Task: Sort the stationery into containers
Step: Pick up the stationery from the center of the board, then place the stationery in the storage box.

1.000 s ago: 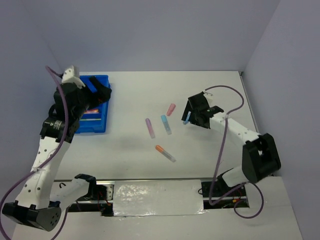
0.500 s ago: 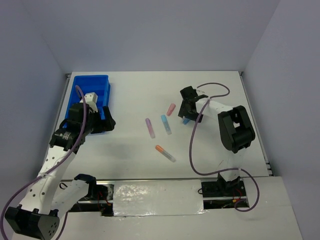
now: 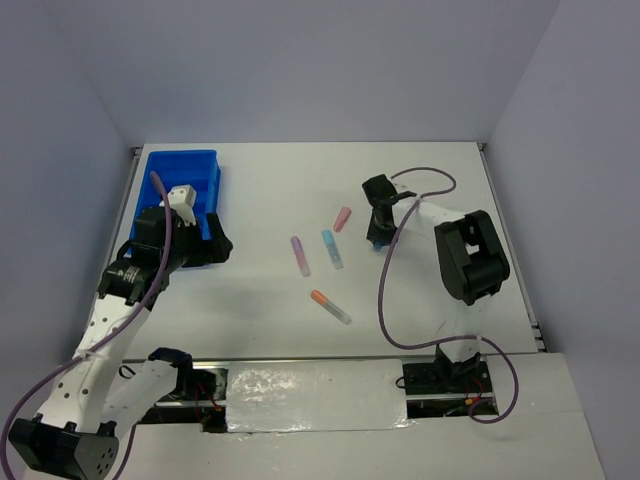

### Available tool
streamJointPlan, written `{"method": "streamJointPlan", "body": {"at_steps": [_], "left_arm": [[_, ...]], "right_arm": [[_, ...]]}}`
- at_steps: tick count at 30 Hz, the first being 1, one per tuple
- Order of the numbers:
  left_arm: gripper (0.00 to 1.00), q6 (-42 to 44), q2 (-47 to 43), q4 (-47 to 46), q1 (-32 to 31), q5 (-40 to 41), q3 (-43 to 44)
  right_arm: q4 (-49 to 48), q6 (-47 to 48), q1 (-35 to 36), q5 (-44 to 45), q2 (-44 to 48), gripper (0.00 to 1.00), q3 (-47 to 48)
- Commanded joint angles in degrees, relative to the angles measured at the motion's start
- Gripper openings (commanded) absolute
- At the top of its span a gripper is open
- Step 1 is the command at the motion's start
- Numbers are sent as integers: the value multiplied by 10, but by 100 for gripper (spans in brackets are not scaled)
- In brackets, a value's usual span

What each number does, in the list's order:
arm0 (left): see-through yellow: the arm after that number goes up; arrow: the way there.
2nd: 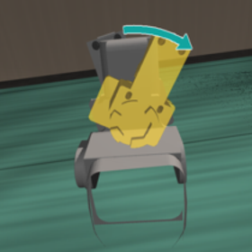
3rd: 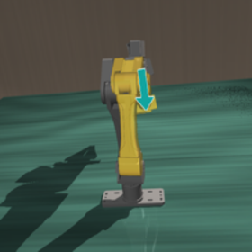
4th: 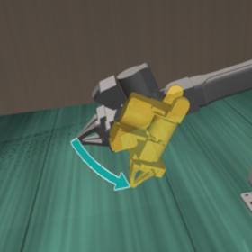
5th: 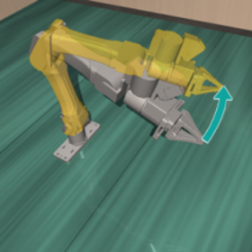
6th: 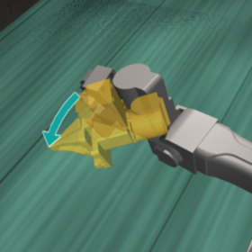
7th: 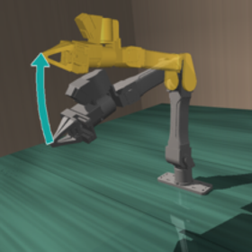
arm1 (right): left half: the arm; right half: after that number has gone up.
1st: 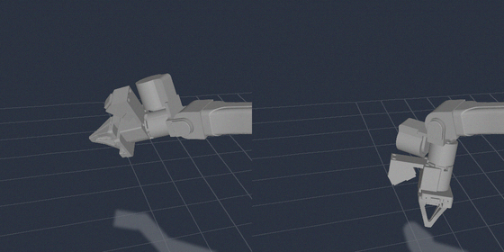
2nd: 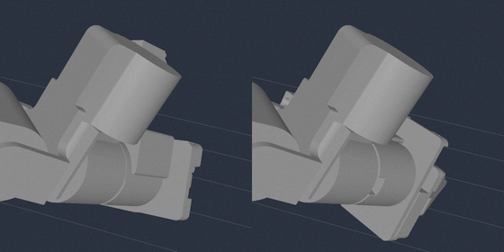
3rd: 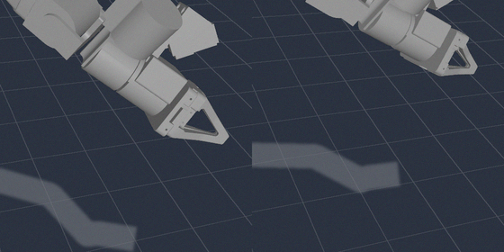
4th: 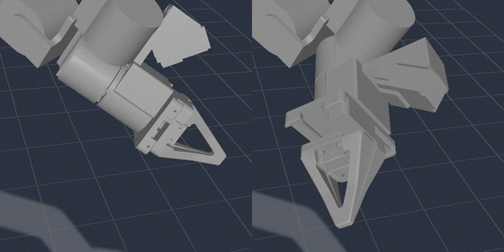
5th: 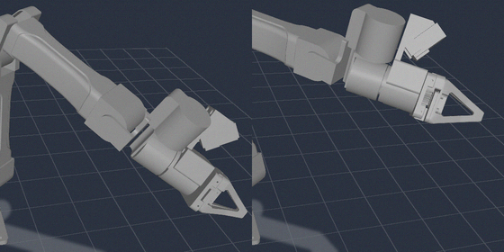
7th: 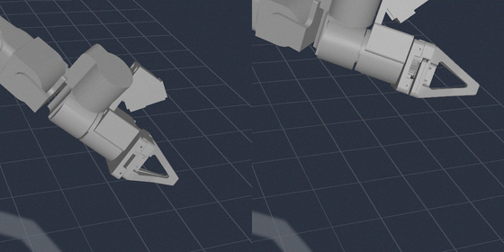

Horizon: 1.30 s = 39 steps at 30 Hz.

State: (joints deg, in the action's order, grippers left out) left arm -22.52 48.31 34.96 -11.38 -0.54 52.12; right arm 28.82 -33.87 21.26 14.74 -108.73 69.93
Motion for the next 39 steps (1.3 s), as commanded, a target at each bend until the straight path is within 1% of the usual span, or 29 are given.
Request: {"method": "streamJointPlan", "body": {"at_steps": [1,2,3,4,5,6,7,8,10,11,12,13,14,15,16,17,18,19,20,21,22,24,29,35,36,38,39], "left_arm": [[99,8,-4,-23,-2,-21,-1],[99,2,0,-24,-2,-28,0],[99,-2,3,-26,-3,-38,0],[99,-11,5,-31,-2,-73,-2],[99,-36,6,-53,-2,-97,-13],[99,-51,6,-72,-3,-126,-22],[99,-73,3,-95,-3,-185,-32],[99,-124,0,-154,-7,-206,-61],[99,-172,-6,-221,-22,-240,-89],[99,-215,-7,-247,-29,-239,-105],[99,-233,-5,-295,-36,-240,-112],[99,-267,3,-323,-54,-249,-121],[99,-282,10,-369,-65,-250,-122],[99,-292,18,-387,-76,-248,-121],[99,-299,38,-400,-106,-245,-112],[99,-306,50,-408,-121,-231,-105],[99,-306,73,-413,-152,-221,-96],[99,-303,84,-410,-167,-207,-78],[99,-301,94,-402,-179,-175,-68],[98,-300,111,-382,-190,-158,-59],[97,-300,118,-378,-204,-145,-48],[94,-302,135,-359,-216,-115,-34],[90,-299,145,-351,-221,-95,-24],[72,-296,158,-351,-222,-94,-18],[62,-297,159,-351,-222,-100,-18],[54,-299,164,-351,-224,-104,-18],[49,-299,165,-351,-226,-106,-18]], "right_arm": [[-26,24,5,-99,-22,16,-38],[-73,49,8,-120,-5,12,-64],[-89,60,12,-132,7,8,-73],[-103,67,19,-136,21,5,-86],[-134,78,26,-133,54,4,-114],[-143,78,29,-126,72,2,-125],[-154,63,31,-108,90,0,-151],[-166,59,36,-107,133,0,-166],[-192,51,48,-89,182,0,-207],[-198,53,55,-87,228,0,-216],[-206,57,70,-93,252,0,-225],[-219,61,79,-115,272,0,-241],[-225,61,98,-131,309,0,-246],[-233,64,111,-145,326,0,-255],[-244,68,128,-161,340,0,-258],[-249,71,147,-164,368,0,-260],[-259,78,193,-160,382,0,-262],[-265,79,212,-154,407,0,-262],[-273,77,228,-148,418,0,-265],[-286,66,253,-149,428,0,-270],[-307,58,259,-152,444,0,-273],[-331,50,279,-161,461,0,-275],[-325,64,309,-168,469,0,-245],[-324,80,330,-171,462,0,-219],[-322,80,331,-163,457,0,-217],[-315,74,333,-150,451,0,-206],[-309,72,333,-142,443,0,-202]]}}
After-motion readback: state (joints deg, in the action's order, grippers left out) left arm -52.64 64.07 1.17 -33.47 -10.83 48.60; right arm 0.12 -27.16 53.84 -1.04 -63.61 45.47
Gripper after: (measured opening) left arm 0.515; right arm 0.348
